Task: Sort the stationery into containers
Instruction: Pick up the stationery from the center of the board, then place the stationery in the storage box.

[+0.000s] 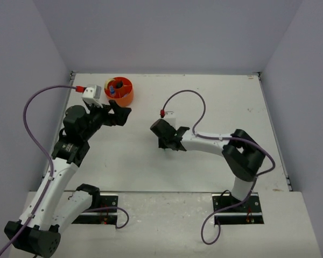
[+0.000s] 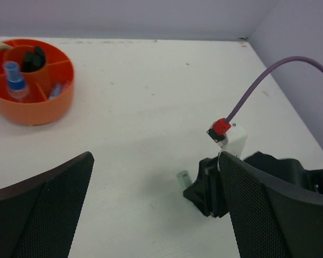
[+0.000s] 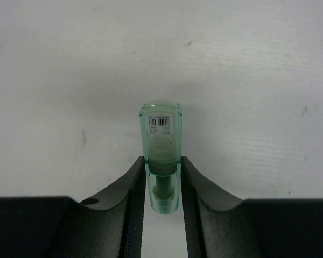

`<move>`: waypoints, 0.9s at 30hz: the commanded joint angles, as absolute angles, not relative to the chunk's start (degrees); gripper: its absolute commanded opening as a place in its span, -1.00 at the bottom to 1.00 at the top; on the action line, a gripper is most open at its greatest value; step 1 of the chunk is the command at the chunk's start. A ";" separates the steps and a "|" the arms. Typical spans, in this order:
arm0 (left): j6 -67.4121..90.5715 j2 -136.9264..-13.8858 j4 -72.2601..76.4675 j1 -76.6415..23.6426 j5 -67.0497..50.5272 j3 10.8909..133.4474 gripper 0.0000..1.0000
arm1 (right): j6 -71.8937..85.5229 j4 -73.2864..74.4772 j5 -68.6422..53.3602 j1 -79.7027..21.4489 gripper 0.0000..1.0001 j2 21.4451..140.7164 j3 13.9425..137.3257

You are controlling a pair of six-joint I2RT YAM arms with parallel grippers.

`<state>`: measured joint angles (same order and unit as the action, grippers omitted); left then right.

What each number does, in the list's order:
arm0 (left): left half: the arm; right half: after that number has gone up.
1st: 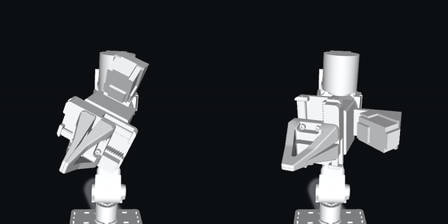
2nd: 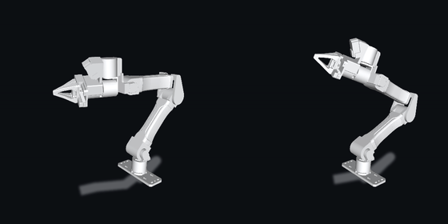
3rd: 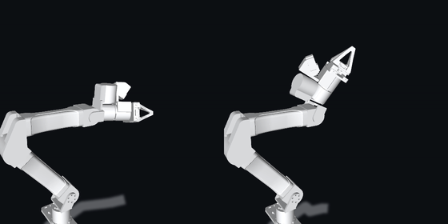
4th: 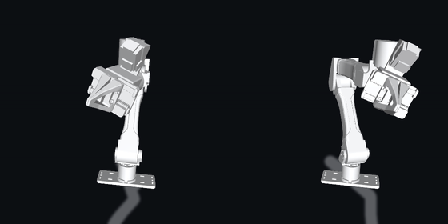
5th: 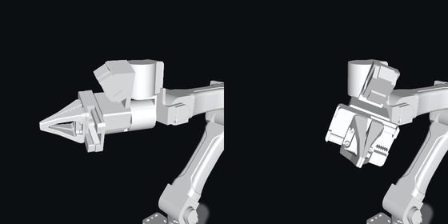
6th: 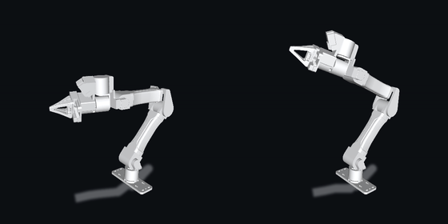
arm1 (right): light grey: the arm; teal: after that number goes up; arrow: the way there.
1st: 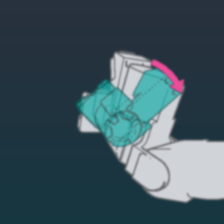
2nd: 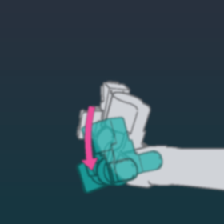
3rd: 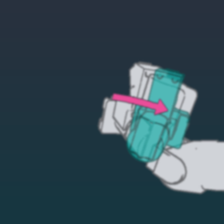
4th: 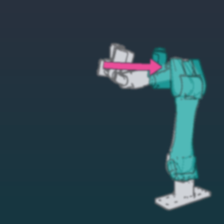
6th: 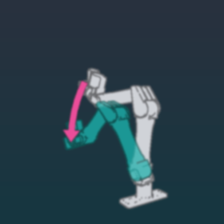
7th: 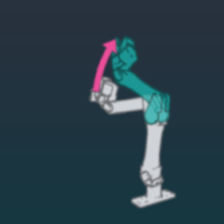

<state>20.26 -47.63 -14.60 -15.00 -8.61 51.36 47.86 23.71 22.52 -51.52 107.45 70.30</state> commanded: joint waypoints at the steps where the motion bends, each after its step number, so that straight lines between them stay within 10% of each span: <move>1: 34.29 -53.59 -0.62 -15.20 -29.76 44.62 1.00 | 26.02 -1.22 25.85 -60.51 -1.00 89.72 59.10; 24: 48.57 -66.08 24.94 -29.11 -32.99 37.16 0.54 | 23.31 -11.44 33.64 -64.07 -1.00 70.47 47.29; 27: 49.94 -66.67 27.85 -29.38 -34.55 36.80 0.09 | 23.12 -11.78 33.54 -64.07 -1.00 70.40 47.37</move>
